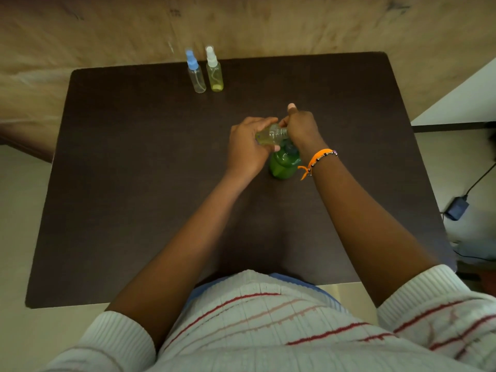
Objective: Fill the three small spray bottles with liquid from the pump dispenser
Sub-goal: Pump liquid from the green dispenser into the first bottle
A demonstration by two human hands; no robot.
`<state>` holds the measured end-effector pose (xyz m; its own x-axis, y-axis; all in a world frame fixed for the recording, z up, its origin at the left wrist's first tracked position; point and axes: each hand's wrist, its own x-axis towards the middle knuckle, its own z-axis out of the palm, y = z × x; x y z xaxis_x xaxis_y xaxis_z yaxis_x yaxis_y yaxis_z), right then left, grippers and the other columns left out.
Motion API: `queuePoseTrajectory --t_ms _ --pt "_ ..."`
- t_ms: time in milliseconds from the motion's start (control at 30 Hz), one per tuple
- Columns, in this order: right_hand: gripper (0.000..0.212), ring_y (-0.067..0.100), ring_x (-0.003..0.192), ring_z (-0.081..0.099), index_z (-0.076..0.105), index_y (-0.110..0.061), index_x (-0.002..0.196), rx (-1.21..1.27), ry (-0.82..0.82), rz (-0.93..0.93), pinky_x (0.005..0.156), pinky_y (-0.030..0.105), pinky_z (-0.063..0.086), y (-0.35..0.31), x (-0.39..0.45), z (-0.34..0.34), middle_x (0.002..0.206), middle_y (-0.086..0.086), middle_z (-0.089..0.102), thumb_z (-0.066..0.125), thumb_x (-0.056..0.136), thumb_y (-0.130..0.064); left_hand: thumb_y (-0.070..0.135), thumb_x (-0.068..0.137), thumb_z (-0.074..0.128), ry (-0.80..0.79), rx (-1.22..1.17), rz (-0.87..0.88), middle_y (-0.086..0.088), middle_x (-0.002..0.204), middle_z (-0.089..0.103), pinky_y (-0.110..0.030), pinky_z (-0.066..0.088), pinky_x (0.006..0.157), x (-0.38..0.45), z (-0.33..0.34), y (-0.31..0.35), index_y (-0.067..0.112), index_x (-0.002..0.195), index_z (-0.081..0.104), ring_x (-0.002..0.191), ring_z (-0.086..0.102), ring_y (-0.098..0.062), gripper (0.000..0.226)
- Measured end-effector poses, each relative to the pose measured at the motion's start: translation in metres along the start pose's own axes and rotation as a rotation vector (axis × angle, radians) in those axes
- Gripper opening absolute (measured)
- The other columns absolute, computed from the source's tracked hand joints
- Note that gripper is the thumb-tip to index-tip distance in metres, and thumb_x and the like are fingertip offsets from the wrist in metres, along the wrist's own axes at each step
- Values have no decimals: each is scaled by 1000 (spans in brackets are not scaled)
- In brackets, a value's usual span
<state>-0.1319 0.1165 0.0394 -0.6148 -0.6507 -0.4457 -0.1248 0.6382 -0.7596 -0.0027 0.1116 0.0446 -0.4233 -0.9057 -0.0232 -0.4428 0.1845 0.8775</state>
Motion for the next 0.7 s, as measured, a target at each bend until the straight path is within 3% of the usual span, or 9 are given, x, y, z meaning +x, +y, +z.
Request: queuePoseTrajectory --t_ms 133,233,400,533,700 --pt "54 23 93 53 56 -19 60 23 6 -10 90 34 42 0 -1 2 96 11 60 30 105 -35 6 60 79 0 -13 7 2 111 61 -41 45 98 0 0 -1 18 115 65 108 56 -25 58" --pt "54 29 97 58 57 -19 59 16 42 -6 97 40 45 2 1 2 93 11 62 31 104 -35 6 60 79 -2 -1 5 1 111 61 -38 44 99 0 3 -1 16 115 65 108 56 -24 57" --pt "53 33 105 60 57 -20 59 9 48 -7 97 40 45 3 0 4 92 11 62 31 103 -35 6 59 80 -6 7 -3 1 111 62 -38 44 99 0 4 -3 17 115 65 108 56 -25 58" --pt "55 23 84 55 56 -19 58 12 -8 8 88 34 43 -2 1 1 80 7 60 30 104 -36 6 61 79 -7 -2 6 1 112 62 -39 44 99 0 1 -1 17 116 64 110 55 -26 58" --pt "53 26 95 57 58 -19 63 16 -6 6 96 38 44 -1 0 0 98 13 63 30 104 -36 6 62 78 -12 2 19 -1 113 62 -37 43 100 -1 0 1 16 116 64 110 54 -25 57"
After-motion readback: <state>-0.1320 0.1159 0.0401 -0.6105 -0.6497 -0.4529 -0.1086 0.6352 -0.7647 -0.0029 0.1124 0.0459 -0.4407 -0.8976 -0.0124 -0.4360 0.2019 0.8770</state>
